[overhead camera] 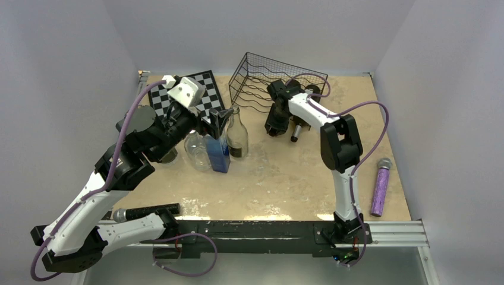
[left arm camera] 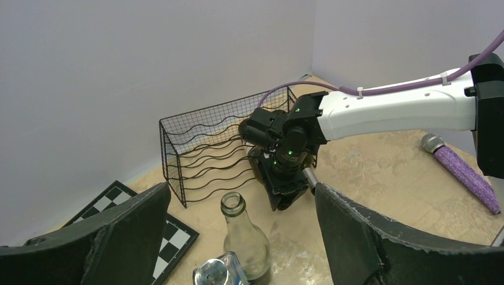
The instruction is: Put the wine bottle on the wine rack
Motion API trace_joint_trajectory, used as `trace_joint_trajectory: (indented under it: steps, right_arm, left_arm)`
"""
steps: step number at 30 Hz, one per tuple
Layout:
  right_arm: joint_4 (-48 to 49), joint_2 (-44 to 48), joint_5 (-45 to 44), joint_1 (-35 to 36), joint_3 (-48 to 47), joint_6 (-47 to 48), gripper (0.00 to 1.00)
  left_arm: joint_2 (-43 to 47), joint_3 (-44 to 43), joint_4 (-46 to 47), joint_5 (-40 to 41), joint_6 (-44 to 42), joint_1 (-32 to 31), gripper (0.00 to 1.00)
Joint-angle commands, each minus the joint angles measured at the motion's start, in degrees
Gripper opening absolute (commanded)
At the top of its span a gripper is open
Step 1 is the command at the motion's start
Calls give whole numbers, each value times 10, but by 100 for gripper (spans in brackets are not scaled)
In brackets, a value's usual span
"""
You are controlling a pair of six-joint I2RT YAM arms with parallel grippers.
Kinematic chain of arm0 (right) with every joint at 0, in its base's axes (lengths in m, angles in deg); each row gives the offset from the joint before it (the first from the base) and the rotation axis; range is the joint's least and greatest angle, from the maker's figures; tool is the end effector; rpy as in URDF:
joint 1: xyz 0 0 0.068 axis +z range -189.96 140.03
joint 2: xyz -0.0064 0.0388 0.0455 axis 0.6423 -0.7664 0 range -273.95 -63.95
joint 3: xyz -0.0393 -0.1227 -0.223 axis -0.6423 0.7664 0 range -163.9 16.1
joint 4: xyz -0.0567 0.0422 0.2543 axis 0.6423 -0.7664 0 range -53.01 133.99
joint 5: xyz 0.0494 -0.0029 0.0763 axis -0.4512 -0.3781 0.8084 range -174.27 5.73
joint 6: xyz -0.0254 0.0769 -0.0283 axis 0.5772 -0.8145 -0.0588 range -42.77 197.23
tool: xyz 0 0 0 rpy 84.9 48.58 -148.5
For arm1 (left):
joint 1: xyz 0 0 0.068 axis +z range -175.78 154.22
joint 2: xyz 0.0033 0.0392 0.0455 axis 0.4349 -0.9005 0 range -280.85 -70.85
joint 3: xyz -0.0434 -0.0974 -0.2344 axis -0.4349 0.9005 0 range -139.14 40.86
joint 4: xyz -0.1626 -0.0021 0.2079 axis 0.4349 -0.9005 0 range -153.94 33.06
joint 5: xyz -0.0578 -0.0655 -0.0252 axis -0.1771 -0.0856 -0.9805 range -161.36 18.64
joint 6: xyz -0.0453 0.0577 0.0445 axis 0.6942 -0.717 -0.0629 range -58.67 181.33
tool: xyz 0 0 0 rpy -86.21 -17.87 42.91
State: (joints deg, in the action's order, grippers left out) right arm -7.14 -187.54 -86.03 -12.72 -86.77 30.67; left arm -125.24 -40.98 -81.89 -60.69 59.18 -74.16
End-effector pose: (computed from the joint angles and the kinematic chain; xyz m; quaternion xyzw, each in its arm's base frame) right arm 0.4072 0.2069 0.1467 0.1680 0.9730 0.0826 0.1352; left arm 0.1539 -0.1520 0.4891 0.2331 0.6513 -0.2232 0.6867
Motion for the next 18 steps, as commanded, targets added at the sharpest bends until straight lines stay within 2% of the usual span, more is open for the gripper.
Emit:
trace_joint_trajectory:
  steps: [1, 3, 4, 10, 14, 18]
  right_arm:
    - [38, 52, -17, -3, 29, -2, 57]
    - [54, 80, -42, -3, 52, 8, 71]
    - [61, 96, -50, -3, 64, 15, 75]
    - [84, 190, -76, -1, 106, 55, 87]
    - [81, 260, -99, 3, 123, 75, 88]
    - [52, 308, -164, 1, 133, 82, 77]
  left_arm:
    - [6, -17, 10, 3, -5, 3, 94]
    - [8, -16, 10, 3, -5, 2, 94]
    - [7, -17, 10, 4, -4, 2, 94]
    - [6, -19, 11, 5, -9, 2, 94]
    - [5, -21, 11, 4, -9, 2, 94]
    - [2, -22, 12, 4, -8, 3, 94]
